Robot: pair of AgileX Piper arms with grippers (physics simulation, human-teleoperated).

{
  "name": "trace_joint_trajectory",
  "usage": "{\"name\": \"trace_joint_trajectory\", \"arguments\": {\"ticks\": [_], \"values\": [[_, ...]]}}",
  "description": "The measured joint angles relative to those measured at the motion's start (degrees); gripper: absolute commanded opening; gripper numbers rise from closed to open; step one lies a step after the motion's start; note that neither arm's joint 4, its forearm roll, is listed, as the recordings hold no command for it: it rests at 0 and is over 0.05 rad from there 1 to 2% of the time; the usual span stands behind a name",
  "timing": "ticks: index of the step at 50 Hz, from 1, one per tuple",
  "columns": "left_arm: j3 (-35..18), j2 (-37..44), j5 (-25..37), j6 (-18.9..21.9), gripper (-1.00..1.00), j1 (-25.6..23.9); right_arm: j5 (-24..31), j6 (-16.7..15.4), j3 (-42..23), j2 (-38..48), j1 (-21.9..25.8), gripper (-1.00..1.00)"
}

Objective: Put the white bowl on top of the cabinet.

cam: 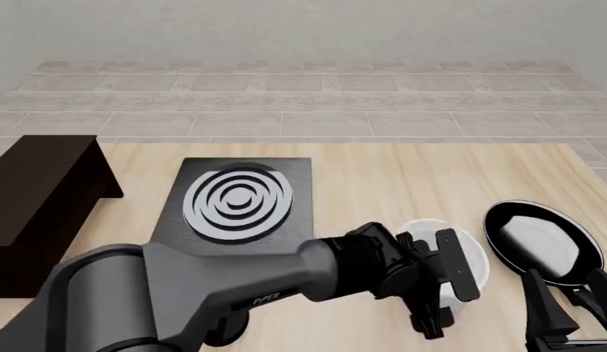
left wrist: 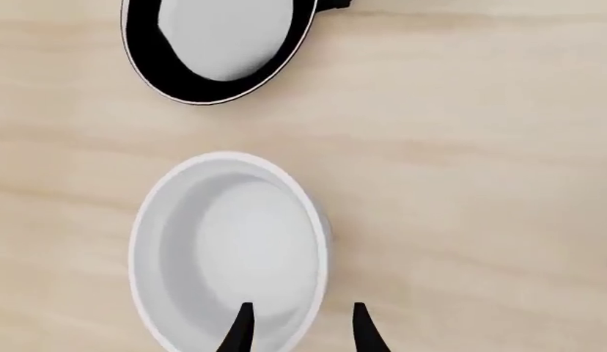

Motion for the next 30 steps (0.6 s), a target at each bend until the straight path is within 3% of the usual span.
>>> {"name": "trace_joint_trajectory", "arguments": {"ticks": [30], "values": [[-5.9, 5.4, 3.2, 0.4, 1.00, 0.1, 0.0, 0.0, 0.0, 0.0, 0.0, 1.00]]}}
